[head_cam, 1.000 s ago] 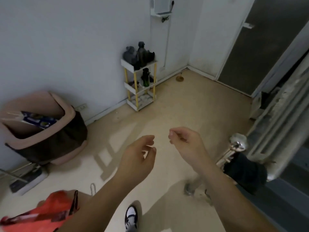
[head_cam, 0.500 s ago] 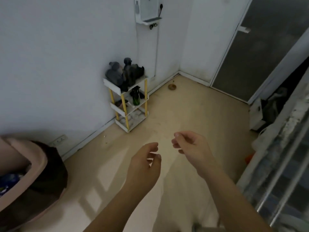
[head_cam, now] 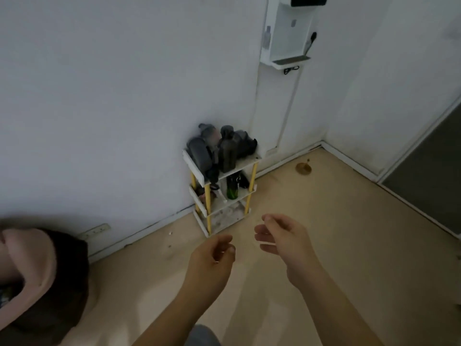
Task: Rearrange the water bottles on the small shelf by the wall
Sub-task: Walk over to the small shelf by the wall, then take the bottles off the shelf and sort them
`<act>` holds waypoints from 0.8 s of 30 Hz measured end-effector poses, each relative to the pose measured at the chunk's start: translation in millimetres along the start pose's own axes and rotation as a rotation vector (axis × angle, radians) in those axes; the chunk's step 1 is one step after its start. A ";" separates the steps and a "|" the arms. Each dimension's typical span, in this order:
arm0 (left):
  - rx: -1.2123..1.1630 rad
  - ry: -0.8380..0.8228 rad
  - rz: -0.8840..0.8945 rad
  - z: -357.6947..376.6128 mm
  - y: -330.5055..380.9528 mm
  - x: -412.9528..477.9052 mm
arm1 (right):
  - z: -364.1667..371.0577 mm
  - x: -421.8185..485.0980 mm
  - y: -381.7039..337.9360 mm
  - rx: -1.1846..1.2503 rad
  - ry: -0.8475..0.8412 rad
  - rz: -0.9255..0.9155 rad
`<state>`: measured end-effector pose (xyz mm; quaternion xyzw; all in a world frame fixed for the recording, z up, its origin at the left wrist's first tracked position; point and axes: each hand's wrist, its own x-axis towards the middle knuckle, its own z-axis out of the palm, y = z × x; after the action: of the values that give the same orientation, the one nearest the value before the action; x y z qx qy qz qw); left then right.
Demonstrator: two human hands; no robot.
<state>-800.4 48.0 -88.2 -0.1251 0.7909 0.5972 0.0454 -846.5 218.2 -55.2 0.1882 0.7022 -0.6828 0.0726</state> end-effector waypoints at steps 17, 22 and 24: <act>0.048 -0.038 -0.156 -3.8 42.9 395.1 | 127.8 364.2 -110.1 -0.273 -0.103 -0.072; 0.016 0.045 -0.315 7.8 34.5 463.4 | 155.6 469.0 -118.3 -0.542 -0.302 -0.260; -0.002 0.145 -0.386 8.7 28.1 485.5 | 167.1 505.9 -113.8 -0.662 -0.402 -0.315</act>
<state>-1276.5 -6.3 -171.7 -0.3172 0.7530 0.5675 0.1016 -1378.5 137.3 -140.3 -0.0920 0.8759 -0.4460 0.1596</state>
